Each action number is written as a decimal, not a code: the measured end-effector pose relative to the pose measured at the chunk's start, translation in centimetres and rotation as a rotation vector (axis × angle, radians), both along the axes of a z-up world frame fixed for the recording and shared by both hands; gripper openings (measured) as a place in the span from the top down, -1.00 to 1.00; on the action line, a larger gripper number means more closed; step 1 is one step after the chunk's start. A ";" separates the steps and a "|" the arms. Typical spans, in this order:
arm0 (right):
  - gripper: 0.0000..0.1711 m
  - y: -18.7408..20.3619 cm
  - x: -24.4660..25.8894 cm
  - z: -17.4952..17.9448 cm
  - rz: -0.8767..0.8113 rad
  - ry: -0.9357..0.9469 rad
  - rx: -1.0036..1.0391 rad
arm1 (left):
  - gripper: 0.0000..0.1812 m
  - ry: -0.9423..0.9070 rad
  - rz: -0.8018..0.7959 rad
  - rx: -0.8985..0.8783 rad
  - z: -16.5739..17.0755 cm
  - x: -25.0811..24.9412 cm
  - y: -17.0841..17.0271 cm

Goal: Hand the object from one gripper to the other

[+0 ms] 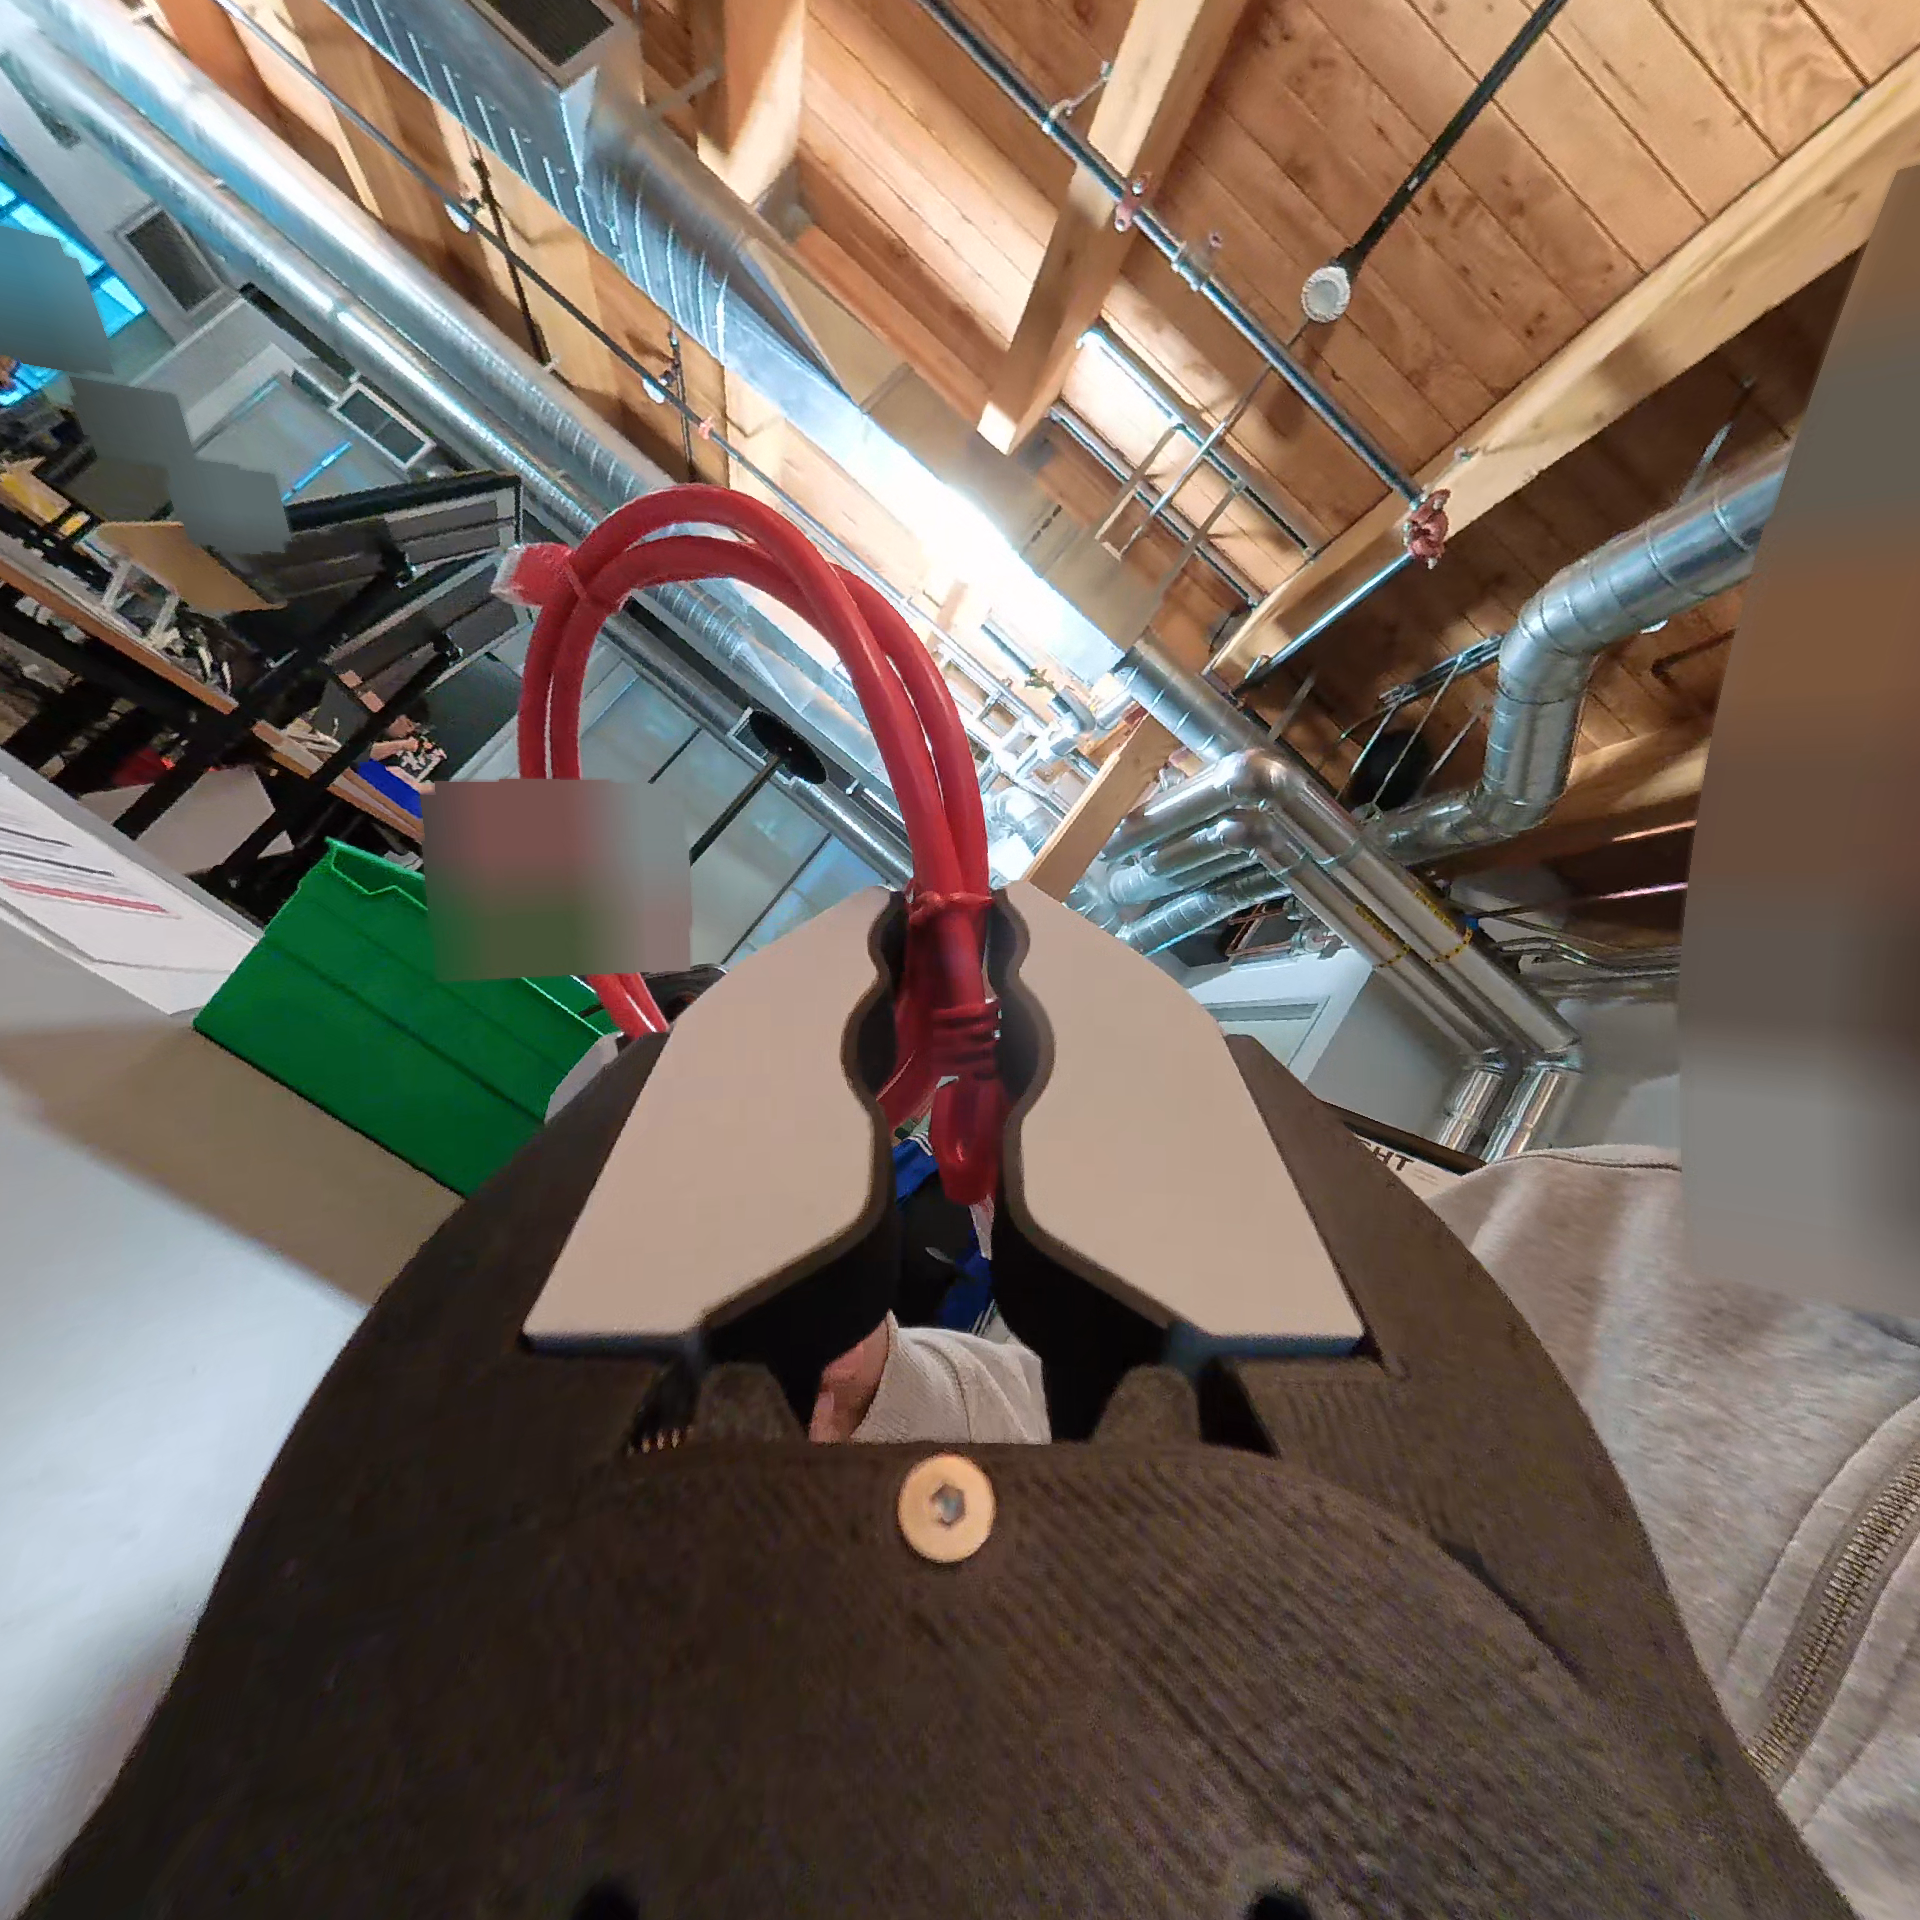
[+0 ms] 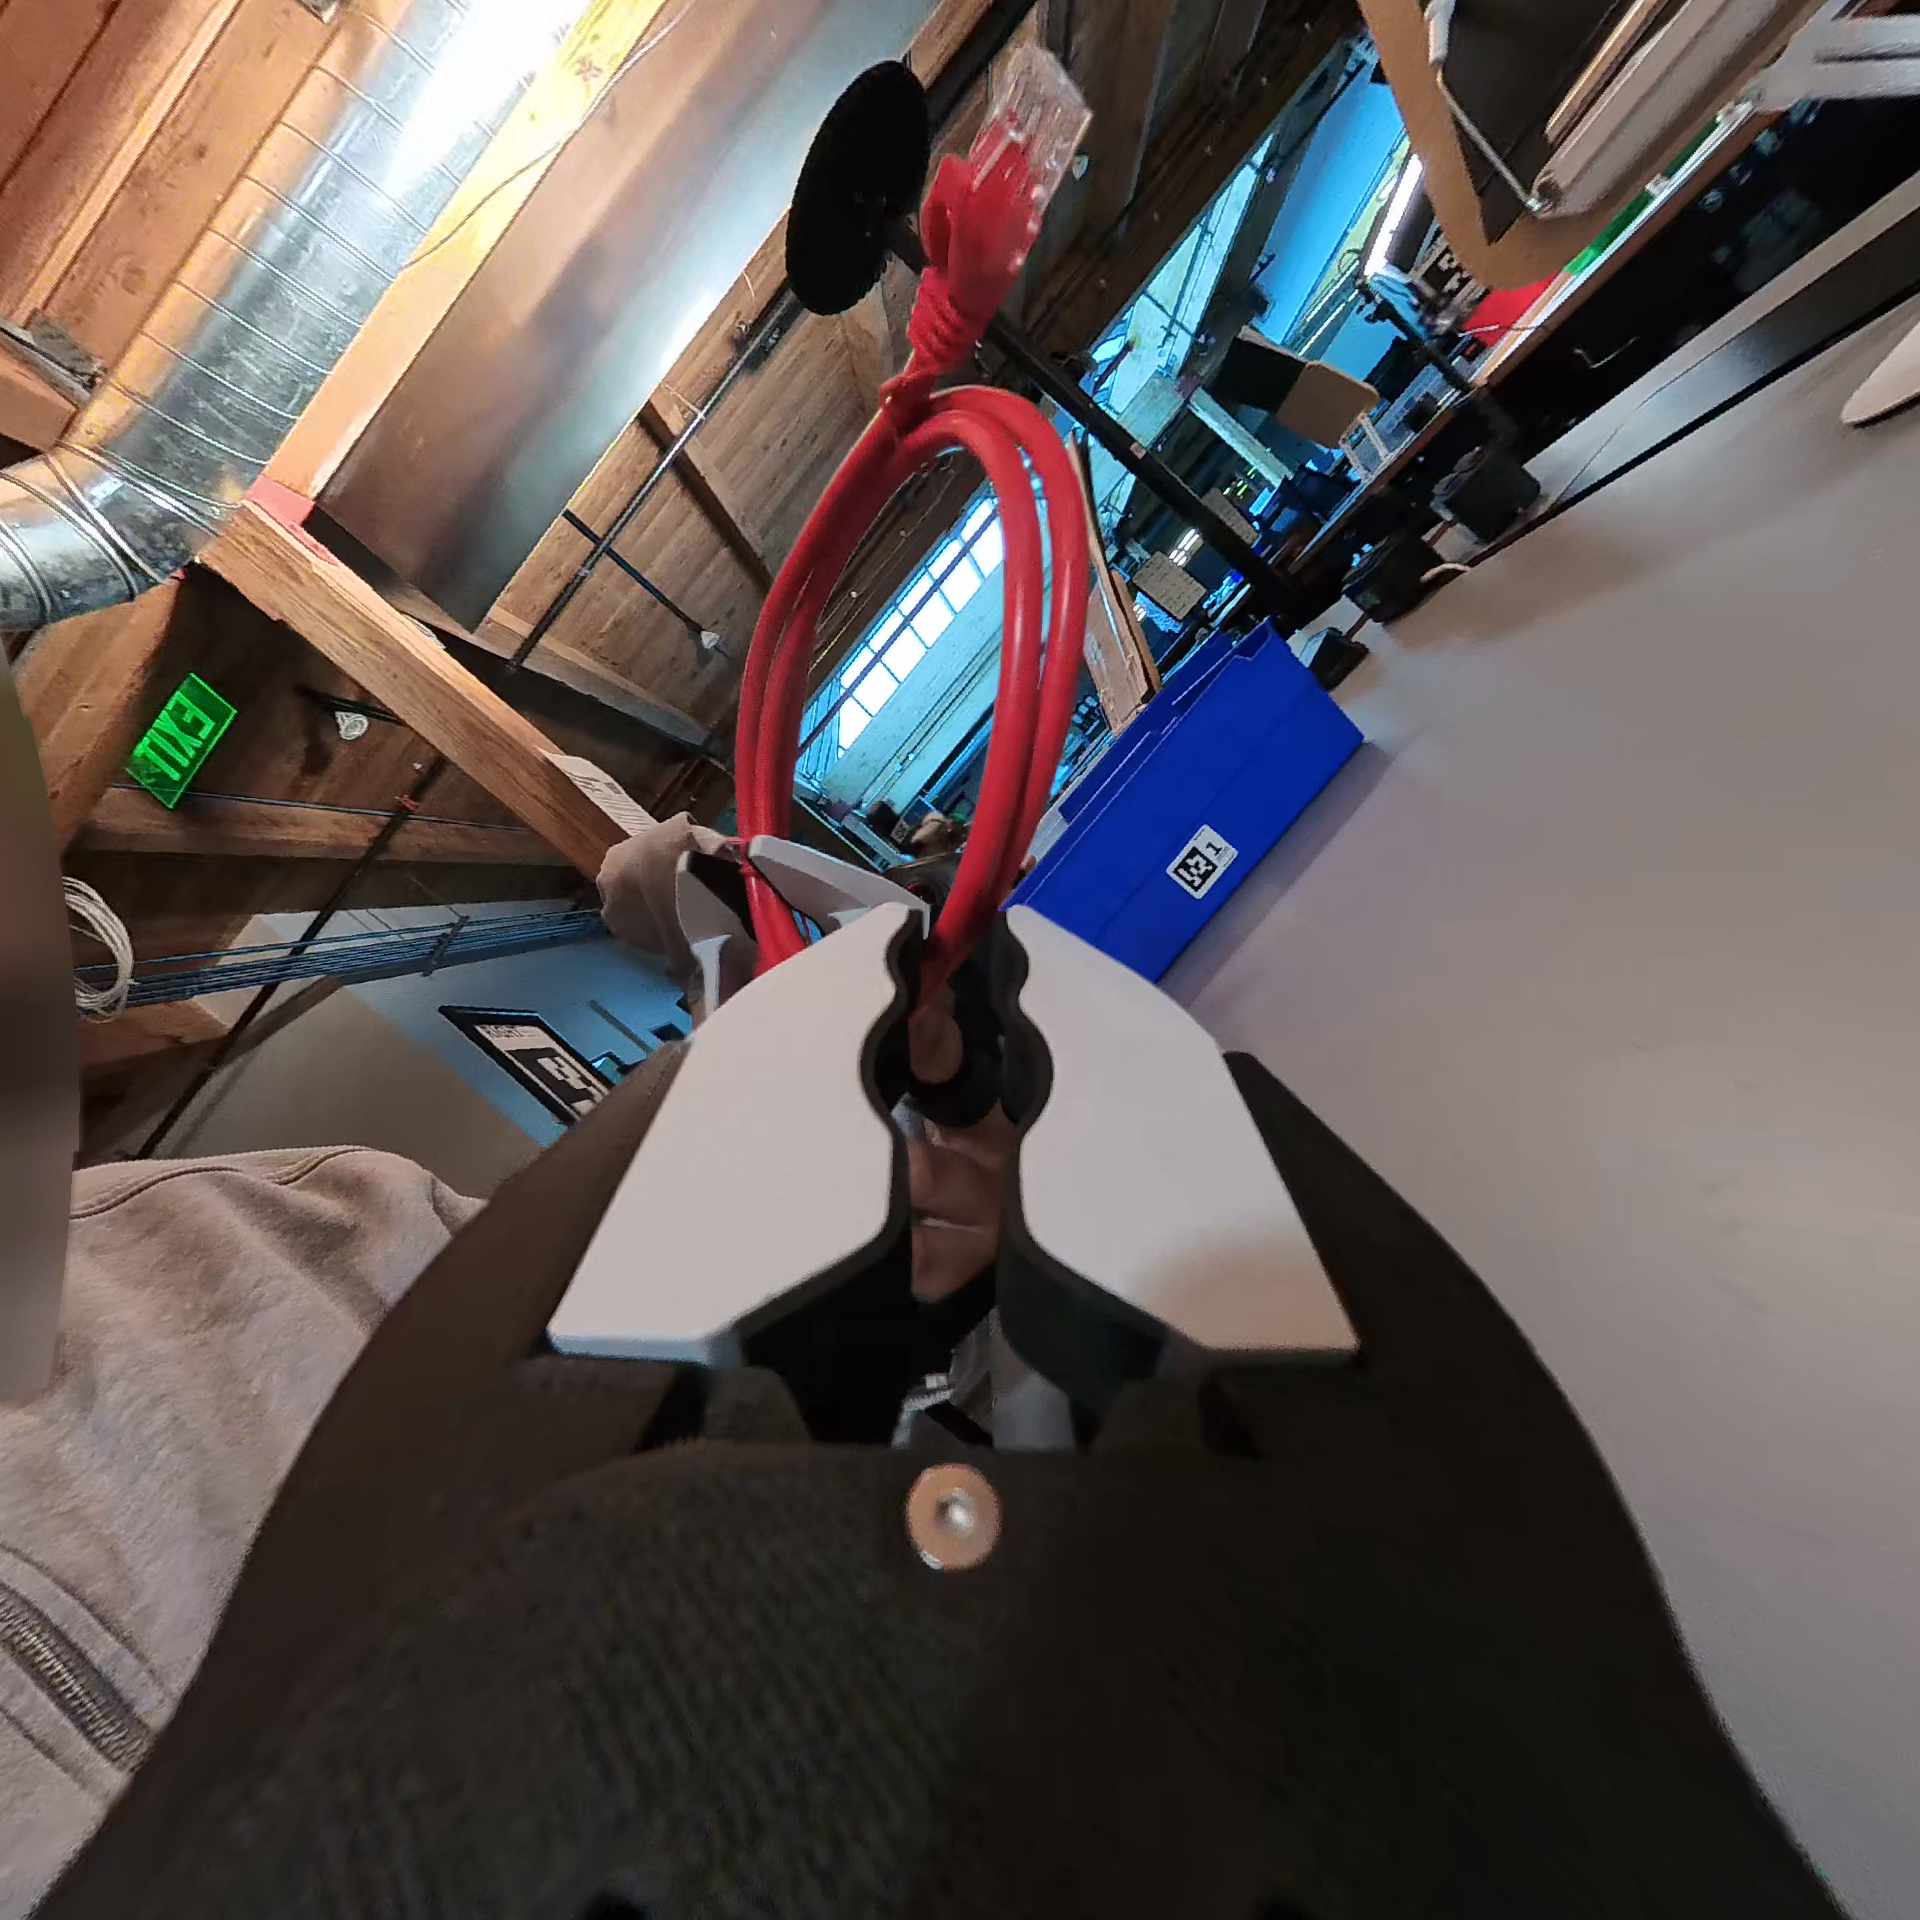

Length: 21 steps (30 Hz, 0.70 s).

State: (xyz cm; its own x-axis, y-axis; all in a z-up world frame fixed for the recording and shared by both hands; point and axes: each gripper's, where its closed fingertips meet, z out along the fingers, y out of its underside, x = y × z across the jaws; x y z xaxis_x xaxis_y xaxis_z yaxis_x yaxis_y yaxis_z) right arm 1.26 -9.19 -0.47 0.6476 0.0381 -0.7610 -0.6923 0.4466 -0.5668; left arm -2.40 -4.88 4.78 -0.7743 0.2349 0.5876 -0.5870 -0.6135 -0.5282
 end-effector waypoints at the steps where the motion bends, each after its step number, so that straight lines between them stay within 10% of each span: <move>1: 0.86 -0.1 0.1 0.0 -0.007 0.001 0.002 | 0.83 0.004 -0.002 0.003 -0.1 0.1 0.0; 21: 0.93 -2.6 1.8 0.0 -0.158 -0.029 -0.055 | 0.29 0.108 0.207 0.315 -4.3 3.8 -0.3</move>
State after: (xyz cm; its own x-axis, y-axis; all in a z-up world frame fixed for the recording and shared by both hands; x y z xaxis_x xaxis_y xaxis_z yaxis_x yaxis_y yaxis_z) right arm 3.06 -11.78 -0.46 0.6638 -0.1069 -0.7402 -0.5990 0.5166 -0.6118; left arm 1.43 -5.17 0.44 -0.7160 -0.1241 0.6870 -0.5308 -0.5426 -0.6511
